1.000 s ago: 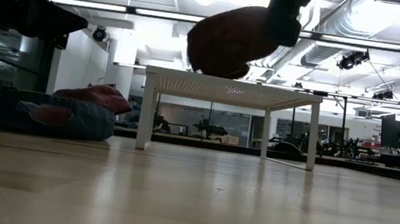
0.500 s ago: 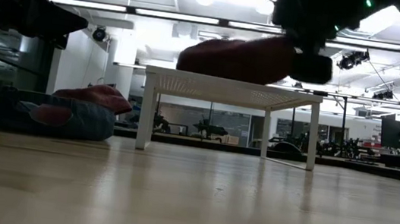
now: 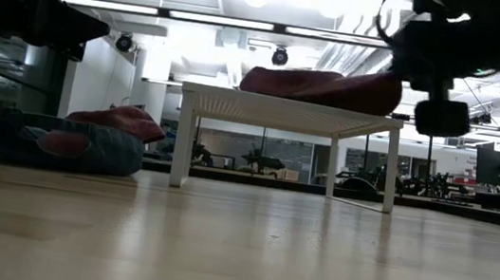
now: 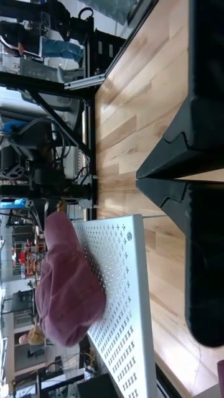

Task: Pick & Place hat
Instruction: Put the bottom red cap on the shelf

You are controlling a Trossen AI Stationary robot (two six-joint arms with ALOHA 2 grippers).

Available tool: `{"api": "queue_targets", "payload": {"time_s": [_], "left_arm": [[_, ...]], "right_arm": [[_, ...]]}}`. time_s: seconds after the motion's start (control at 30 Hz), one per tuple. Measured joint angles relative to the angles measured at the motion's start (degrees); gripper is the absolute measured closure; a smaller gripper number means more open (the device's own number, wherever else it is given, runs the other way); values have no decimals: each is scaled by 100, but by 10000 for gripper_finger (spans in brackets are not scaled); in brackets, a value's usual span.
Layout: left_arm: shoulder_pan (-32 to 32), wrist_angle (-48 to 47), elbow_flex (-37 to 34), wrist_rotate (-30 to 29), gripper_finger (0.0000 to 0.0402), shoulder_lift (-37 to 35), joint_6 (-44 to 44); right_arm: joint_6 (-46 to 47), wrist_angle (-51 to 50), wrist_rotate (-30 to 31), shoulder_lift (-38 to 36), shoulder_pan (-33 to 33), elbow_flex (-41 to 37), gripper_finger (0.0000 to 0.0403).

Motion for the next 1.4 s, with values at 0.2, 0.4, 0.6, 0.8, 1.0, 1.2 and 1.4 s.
{"api": "queue_targets", "payload": {"time_s": [0.2,0.4,0.6,0.8,1.0,1.2,1.4], "left_arm": [[0,0,0,0,394,2,0],[-1,0,0,0,394,0,-2],[-2,0,0,0,394,1,-2],[-2,0,0,0,394,0,-2],[-2,0,0,0,394,0,-2],[0,0,0,0,394,0,-1],[-2,0,0,0,394,0,-2]], "right_arm": [[161,7,-136,-184,-66,-337,386],[365,116,-291,-184,-183,-575,377],[371,216,-351,-184,-204,-573,373],[417,513,-739,-184,-207,-573,342],[418,717,-1277,-182,-207,-573,306],[417,732,-1268,-182,-204,-571,291],[320,730,-1277,-182,-200,-569,290]]}}
